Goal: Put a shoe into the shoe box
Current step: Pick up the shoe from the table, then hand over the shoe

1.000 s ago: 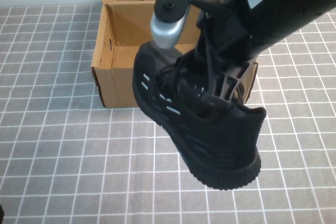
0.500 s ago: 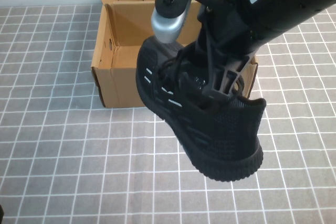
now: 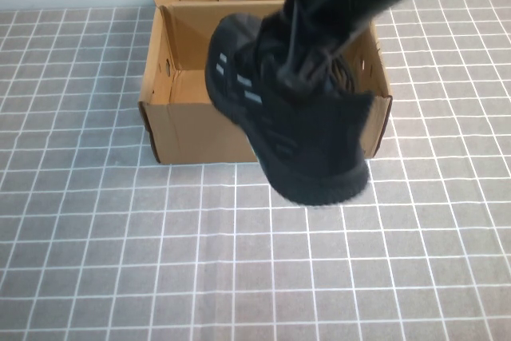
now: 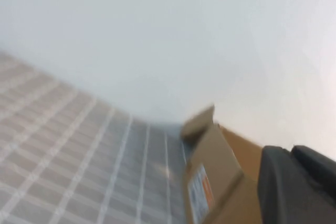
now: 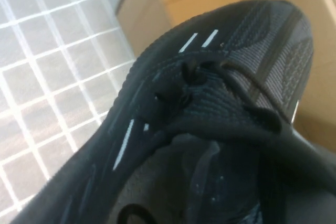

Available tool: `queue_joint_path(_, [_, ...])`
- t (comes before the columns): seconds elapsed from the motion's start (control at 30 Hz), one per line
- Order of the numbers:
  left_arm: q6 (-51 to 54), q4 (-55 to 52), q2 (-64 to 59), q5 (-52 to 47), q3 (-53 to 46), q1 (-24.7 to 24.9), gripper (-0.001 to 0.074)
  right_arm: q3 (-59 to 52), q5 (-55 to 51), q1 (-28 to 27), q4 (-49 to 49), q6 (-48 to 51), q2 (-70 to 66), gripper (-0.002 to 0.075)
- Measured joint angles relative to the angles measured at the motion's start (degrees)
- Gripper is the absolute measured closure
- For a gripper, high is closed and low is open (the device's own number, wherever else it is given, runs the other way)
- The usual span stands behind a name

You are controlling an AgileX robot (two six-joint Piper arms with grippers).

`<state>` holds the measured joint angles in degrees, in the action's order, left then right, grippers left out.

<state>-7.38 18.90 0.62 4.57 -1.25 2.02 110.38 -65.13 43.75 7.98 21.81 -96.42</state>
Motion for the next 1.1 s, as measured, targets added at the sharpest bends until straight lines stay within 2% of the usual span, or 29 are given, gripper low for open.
queue_joint_path(0.13, [-1.3, -0.8, -0.9, -11.3, 6.3, 0.0, 0.0736, 7.8, -4.4, -3.3, -3.1, -0.4, -4.7, 0.0732])
queue_joint_path(0.23, [2.8, -1.0, -5.5, -18.4, 12.7, 0.0, 0.0736, 13.3, -7.3, -5.7, -6.5, -0.5, -8.8, 0.0732])
queue_joint_path(0.53, [17.3, 0.2, -29.1, -29.8, 31.4, 0.0, 0.0736, 24.7, -8.4, -9.0, -9.5, -4.3, -17.3, 0.0732])
queue_joint_path(0.63, [26.4, 6.2, -38.1, -31.6, 36.9, 0.0, 0.0736, 26.0, -8.4, -9.0, -9.6, -4.6, -18.6, 0.0732])
queue_joint_path(0.8, [45.3, 23.7, -50.9, -31.9, 44.2, 0.7, 0.0736, 26.2, -8.5, -9.0, -10.3, -6.1, -19.7, 0.0732])
queue_joint_path(0.9, [54.9, 31.1, -58.1, -31.3, 49.0, 4.4, 0.0736, 26.2, -8.5, -9.2, -10.4, -8.1, -19.8, 0.0732])
queue_joint_path(1.1, [62.9, 32.0, -70.5, -25.4, 59.2, 19.4, 0.0736, 26.3, -5.0, -11.7, -11.9, -12.7, -19.9, 0.0732])
